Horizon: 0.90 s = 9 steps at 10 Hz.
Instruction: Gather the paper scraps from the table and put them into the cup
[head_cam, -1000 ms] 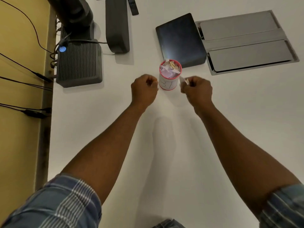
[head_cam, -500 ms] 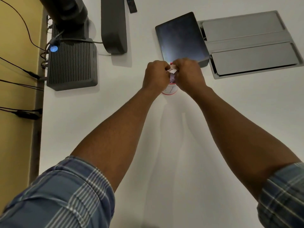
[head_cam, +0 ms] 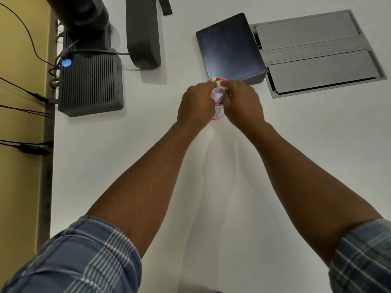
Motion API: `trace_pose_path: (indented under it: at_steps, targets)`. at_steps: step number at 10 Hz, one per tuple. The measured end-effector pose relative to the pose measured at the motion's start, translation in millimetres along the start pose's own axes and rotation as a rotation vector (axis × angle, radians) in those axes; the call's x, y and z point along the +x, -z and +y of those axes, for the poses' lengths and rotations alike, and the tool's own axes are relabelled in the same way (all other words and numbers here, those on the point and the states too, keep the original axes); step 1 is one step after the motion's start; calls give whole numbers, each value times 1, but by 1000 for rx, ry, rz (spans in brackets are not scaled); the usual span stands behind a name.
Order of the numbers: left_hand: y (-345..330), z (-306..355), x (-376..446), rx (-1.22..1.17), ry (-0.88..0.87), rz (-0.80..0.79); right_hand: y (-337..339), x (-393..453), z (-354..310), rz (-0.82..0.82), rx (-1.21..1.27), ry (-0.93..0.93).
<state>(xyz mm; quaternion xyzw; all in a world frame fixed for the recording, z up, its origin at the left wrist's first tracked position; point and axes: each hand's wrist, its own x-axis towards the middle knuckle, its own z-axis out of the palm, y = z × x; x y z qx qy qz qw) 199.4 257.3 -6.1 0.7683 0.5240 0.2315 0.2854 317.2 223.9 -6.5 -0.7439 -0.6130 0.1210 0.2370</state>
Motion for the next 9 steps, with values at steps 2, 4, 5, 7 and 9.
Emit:
trace_pose_path:
  at_steps: [2, 4, 5, 7, 9]
  targets:
    - [-22, -30, -11, 400, -176, -181, -22, -15, 19, -211, -263, 181]
    - [-18, -30, -6, 468, -213, -236, -25, -9, 23, -288, -405, 187]
    - [-12, -27, -7, 333, -159, -252, -19, -9, 18, -224, -344, 189]
    - [3, -21, -34, 283, -105, -191, -4, -24, 2, -132, -245, 167]
    - [29, -28, -88, 403, -6, -109, 9, -68, -19, -156, -164, 90]
